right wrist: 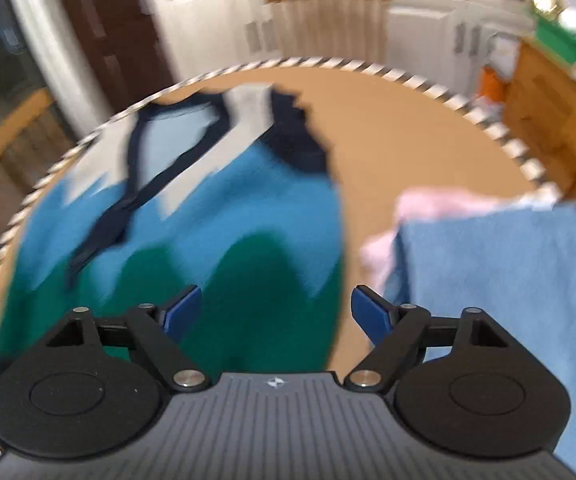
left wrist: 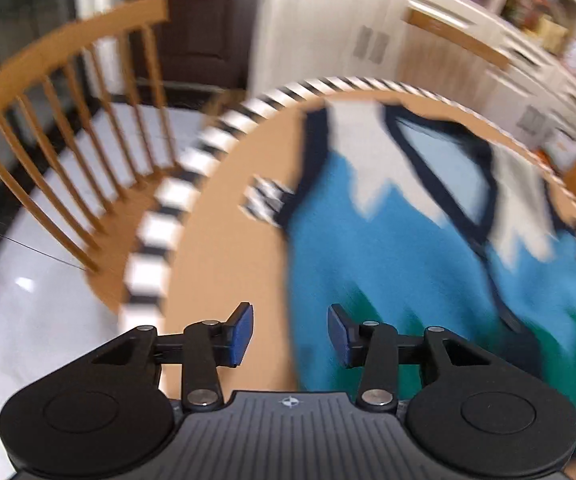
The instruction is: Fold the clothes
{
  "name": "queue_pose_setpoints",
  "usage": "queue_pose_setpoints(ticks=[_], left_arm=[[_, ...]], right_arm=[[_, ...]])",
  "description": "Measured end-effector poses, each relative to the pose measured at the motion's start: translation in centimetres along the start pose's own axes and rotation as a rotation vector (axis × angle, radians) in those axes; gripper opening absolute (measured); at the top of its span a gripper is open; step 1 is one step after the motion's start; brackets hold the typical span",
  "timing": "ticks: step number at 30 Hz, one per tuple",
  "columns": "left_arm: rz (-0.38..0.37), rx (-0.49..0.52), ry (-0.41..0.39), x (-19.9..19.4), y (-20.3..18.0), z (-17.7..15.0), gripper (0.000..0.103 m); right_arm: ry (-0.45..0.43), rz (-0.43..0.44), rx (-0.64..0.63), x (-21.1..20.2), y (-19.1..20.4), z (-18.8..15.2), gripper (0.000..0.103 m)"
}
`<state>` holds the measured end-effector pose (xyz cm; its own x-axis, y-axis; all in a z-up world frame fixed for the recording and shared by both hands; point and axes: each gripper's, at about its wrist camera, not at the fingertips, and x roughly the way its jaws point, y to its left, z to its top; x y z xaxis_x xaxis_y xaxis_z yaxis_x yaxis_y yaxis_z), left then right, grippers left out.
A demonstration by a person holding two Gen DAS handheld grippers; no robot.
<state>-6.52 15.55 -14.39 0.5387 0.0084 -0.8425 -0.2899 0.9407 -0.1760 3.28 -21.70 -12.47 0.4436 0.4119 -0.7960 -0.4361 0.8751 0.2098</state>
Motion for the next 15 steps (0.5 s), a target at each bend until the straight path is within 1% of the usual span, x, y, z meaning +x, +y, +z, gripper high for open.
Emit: queue_pose_setpoints(ticks=[1,2,5,6,7,8,9,10,12,13,15], left_arm=[[-0.028,0.001,0.013,-0.5,-0.5,-1.0,0.045],[-0.045,-0.001,0.025,-0.8,-1.1,-2.1,0.046],[-0.069,-0.001,0.048,-1.5,-3.2,-5.0,0.048],[-0.082,0.008,0.049,-1.7,-3.9,-5.8,0.049],[-0.094,0.023,0.050,-1.8,-4.7,-6.6,0.050],[-0.100,0.040,0.053,-1.9,-5.4,-7.2,0.053],[-0.105,0.057,0.063,-1.9,-6.1,-7.9,0.053],[-0.109,0.073,0.074,-1.8,-6.7,-8.5,0.053],[-0.110,0.097,0.075,-2.3,-7.3,-9.2,0.054],[-0.111,0.109,0.074,-2.5,-7.5,-9.6,0.054],[-0.105,0.117,0.065,-3.1,-7.6,-10.1,0.058]], right_arm=[[0.028,0.009,0.010,-0.3,-0.1,-1.0,0.081],[0.050,-0.002,0.020,-0.6,-0.3,-1.9,0.080],[0.115,-0.048,0.075,-0.9,-1.1,-4.8,0.080],[0.131,-0.051,0.101,-0.9,-1.3,-5.7,0.074],[0.122,-0.052,0.111,-0.8,-1.3,-6.3,0.073],[0.103,-0.056,0.100,-0.9,-0.9,-6.7,0.073],[0.088,-0.052,0.069,-1.2,-0.3,-7.1,0.075],[0.082,-0.047,0.017,-1.3,0.4,-7.5,0.073],[0.073,-0.038,-0.086,-2.2,1.7,-8.0,0.072],[0.047,-0.029,-0.149,-3.0,2.3,-8.4,0.072],[0.030,-0.040,-0.261,-3.5,3.0,-9.3,0.071]])
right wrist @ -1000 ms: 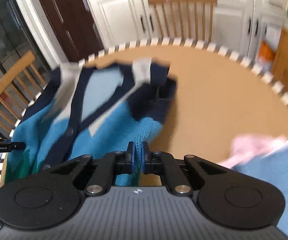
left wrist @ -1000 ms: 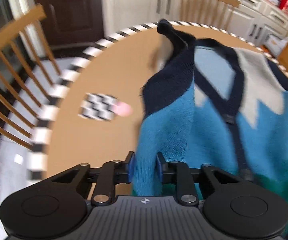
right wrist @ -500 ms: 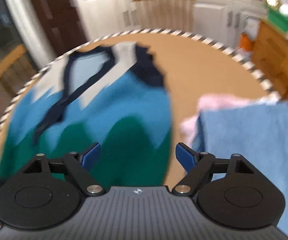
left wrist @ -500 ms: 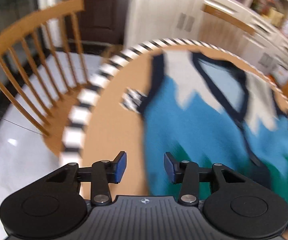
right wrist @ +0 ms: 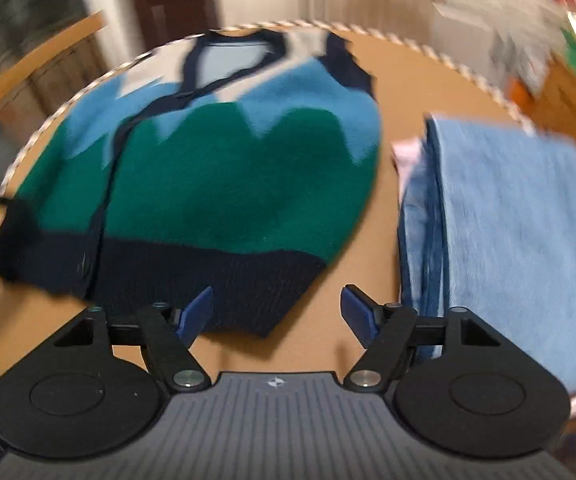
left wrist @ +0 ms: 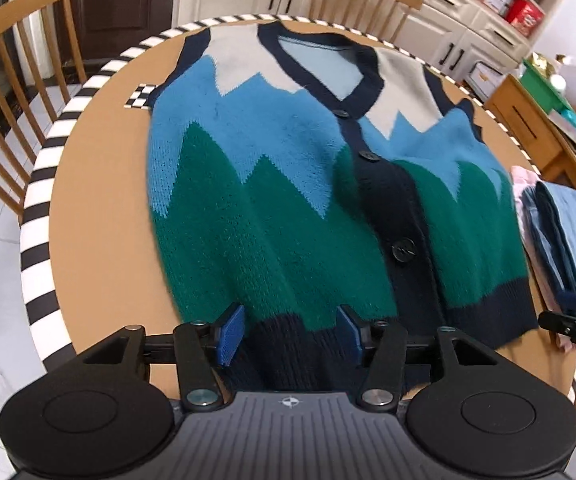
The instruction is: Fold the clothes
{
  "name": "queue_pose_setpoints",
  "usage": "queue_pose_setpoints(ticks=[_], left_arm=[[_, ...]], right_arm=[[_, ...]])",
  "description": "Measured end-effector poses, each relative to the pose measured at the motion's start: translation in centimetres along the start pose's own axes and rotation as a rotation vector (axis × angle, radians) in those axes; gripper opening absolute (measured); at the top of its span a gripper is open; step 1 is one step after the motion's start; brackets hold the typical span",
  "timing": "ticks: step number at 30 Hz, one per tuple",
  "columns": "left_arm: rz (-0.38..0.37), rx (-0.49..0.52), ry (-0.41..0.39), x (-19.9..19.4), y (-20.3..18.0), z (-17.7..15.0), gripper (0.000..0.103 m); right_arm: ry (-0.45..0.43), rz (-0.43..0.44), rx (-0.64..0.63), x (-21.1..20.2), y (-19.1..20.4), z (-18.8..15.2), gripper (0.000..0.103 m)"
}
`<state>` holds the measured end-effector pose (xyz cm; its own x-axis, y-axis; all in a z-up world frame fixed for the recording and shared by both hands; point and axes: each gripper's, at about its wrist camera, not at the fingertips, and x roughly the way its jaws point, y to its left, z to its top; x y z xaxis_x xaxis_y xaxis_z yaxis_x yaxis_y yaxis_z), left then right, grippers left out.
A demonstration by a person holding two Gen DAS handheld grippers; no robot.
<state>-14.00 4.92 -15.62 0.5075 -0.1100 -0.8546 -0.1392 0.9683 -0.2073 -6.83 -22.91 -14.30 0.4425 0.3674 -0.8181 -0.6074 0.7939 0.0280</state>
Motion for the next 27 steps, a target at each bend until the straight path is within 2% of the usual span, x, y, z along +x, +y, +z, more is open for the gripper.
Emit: queue_pose_setpoints(ticks=[3,7,12,15,18,21,23,25,26,27], left_arm=[[0.012,-0.014,-0.002,-0.5,0.0,-0.9,0.058],[0.022,-0.032,0.017,-0.7,-0.1,-1.9,0.058],[0.035,-0.035,0.025,-1.1,-0.5,-3.3,0.059],[0.041,-0.047,0.026,-1.3,-0.6,-4.0,0.059],[0.043,-0.066,0.030,-1.3,-0.7,-4.7,0.060],[0.037,-0.086,0.035,-1.3,-0.9,-5.2,0.060],[0.042,-0.085,0.030,-1.4,-1.0,-5.5,0.060],[0.068,-0.065,0.027,-1.5,-1.3,-5.9,0.061],[0.085,-0.051,0.026,-1.5,-1.5,-6.2,0.061],[0.101,-0.034,0.022,-1.5,-1.7,-6.5,0.061]], right_arm=[[0.052,-0.025,-0.117,0.9,1.4,-1.1,0.060],[0.044,-0.096,-0.187,2.6,3.0,-2.3,0.059],[-0.070,-0.149,-0.100,1.8,2.2,-2.0,0.059],[-0.130,-0.189,-0.091,0.8,1.7,-1.7,0.065],[-0.189,-0.175,0.043,0.6,0.3,-1.1,0.065],[-0.143,-0.158,0.122,2.1,0.2,-0.5,0.056],[-0.094,-0.188,0.095,3.4,1.0,-0.5,0.055],[-0.124,-0.216,0.055,3.6,1.7,-0.6,0.049],[-0.140,-0.225,0.043,3.5,1.8,-0.5,0.044],[-0.159,-0.220,0.046,3.2,1.5,-0.3,0.023]])
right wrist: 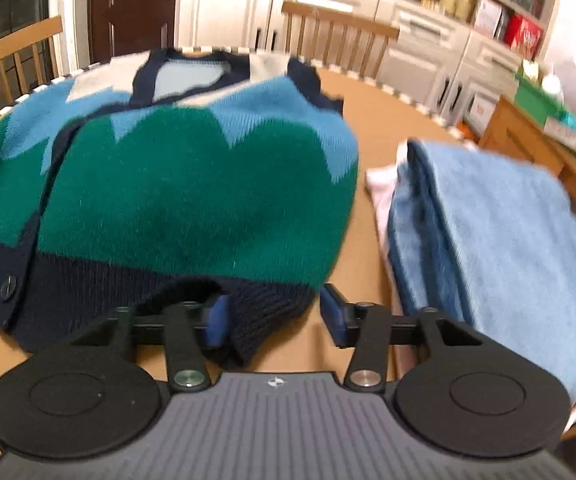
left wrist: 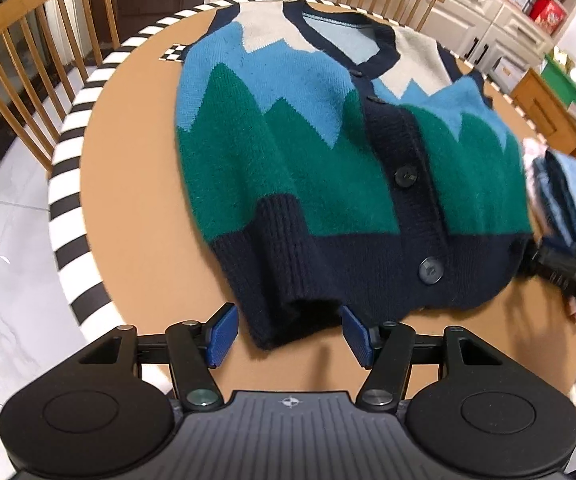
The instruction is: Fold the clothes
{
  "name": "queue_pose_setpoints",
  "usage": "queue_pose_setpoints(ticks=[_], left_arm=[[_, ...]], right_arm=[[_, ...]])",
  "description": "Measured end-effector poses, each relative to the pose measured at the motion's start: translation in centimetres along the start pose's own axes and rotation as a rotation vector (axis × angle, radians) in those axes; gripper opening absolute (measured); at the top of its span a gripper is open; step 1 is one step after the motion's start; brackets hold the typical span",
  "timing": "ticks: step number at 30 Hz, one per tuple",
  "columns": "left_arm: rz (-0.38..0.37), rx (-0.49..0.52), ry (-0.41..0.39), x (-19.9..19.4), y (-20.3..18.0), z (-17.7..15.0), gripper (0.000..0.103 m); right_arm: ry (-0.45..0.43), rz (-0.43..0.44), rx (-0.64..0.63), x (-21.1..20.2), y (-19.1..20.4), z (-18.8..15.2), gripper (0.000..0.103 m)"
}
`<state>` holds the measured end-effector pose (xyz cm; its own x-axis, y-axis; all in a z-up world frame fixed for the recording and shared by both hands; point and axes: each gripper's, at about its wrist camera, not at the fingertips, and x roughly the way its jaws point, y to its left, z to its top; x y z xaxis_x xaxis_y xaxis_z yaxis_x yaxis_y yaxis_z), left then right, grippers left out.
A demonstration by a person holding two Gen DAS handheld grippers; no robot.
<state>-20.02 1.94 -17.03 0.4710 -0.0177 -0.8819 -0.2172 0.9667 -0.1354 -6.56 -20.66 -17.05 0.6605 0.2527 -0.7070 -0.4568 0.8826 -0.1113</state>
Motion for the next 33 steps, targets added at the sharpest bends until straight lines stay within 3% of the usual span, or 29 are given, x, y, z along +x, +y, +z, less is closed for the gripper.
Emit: queue_pose_setpoints(ticks=[3,6,13,16,21,23,25,28,30,33], left_arm=[[0.048,0.050,-0.028,-0.1,-0.6,-0.9,0.061],[0.100,0.093,-0.118,-0.1,-1.3,-1.6,0.061],[0.297,0.228,-0.309,2.3,-3.6,-2.8,0.062],[0.422,0.265,-0.391,3.1,-4.1,-2.4,0.061],[0.492,0.179,-0.382,3.6,-1.8,0.2,0.029],[0.515,0.172,-0.377,3.6,-1.1,1.0,0.023],[0.539,0.161,-0.390,2.9,-0.6,1.6,0.024],[0.568,0.164,-0.413,1.6,-0.2,2.0,0.036],[0.566,0.170,-0.416,1.1,0.0,1.8,0.041],[0.562,0.171,-0.397,0.9,0.1,1.4,0.041]], right_arm=[[-0.059,0.048,0.053,-1.5,-1.7,1.9,0.018],[-0.101,0.085,0.042,-2.9,-2.3,4.0,0.016],[-0.137,0.141,0.095,-5.5,-2.7,6.0,0.016],[-0.172,0.082,0.031,-6.0,-2.5,6.8,0.016],[-0.183,-0.013,-0.053,-5.8,-2.5,7.4,0.015],[-0.191,-0.091,-0.140,-5.6,-1.8,7.1,0.015],[-0.180,-0.146,-0.198,-5.4,-1.5,6.5,0.015],[-0.129,-0.201,-0.245,-4.8,-1.2,4.9,0.022],[-0.082,-0.146,-0.174,-4.3,-1.4,3.5,0.036],[-0.034,-0.113,-0.132,-3.1,-0.6,1.2,0.041]])
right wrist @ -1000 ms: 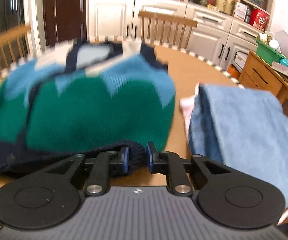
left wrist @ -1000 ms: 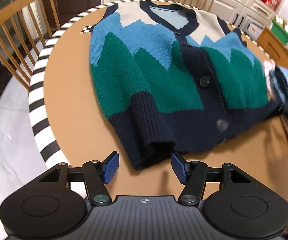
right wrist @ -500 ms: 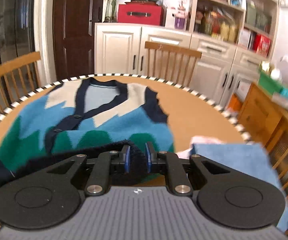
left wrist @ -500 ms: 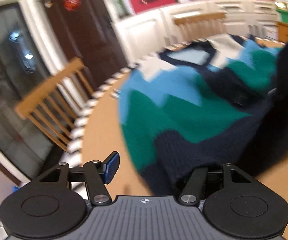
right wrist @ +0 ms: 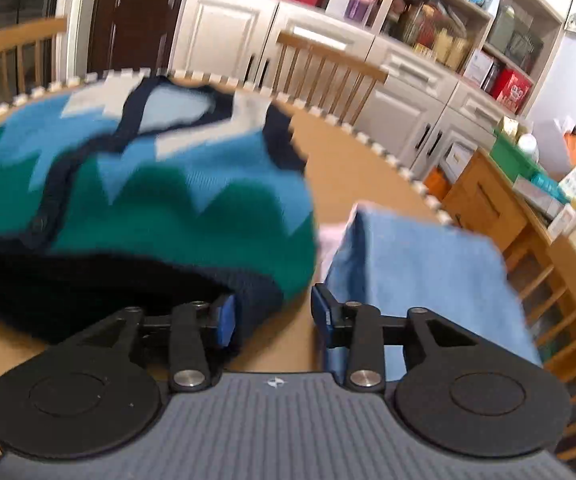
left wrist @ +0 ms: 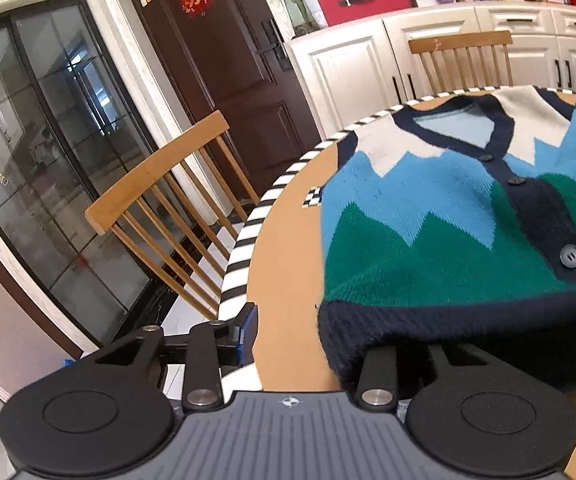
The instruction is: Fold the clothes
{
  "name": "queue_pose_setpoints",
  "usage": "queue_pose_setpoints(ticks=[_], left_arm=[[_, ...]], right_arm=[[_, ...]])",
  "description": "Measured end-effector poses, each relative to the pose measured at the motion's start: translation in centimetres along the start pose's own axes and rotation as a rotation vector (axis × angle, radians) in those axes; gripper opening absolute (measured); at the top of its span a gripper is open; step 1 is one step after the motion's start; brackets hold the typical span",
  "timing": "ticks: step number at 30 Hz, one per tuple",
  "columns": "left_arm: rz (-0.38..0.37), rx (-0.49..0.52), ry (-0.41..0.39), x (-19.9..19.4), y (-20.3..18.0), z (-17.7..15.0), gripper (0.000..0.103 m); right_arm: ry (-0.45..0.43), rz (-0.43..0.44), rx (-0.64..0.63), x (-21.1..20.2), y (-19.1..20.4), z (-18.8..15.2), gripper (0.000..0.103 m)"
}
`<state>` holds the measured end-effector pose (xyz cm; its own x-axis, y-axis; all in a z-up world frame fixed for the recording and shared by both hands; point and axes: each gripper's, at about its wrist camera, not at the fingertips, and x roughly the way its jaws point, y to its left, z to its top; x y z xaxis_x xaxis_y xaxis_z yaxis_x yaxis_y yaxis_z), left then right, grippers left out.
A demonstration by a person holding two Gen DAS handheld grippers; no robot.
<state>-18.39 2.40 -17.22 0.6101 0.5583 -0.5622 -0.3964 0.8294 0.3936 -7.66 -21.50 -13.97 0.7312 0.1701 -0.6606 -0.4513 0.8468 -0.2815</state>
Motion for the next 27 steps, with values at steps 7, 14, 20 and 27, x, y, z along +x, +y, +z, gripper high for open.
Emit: queue_pose_setpoints(ticks=[7,14,20,27], left_arm=[[0.008,0.021,0.031,-0.1,0.1,-0.6,0.047],[-0.012,0.048,0.022,-0.2,0.7,-0.1,0.048],[-0.037,0.151,-0.023,-2.1,2.2,1.6,0.041],[-0.138,0.299,0.200,-0.4,0.8,-2.6,0.041]], right_arm=[[0.094,-0.018,0.010,2.7,2.1,-3.0,0.050],[-0.062,-0.046,0.016,-0.9,-2.5,-0.5,0.006],[-0.135,0.010,-0.177,-6.1,-4.0,3.4,0.006],[0.279,0.275,0.044,-0.3,-4.3,-2.0,0.007]])
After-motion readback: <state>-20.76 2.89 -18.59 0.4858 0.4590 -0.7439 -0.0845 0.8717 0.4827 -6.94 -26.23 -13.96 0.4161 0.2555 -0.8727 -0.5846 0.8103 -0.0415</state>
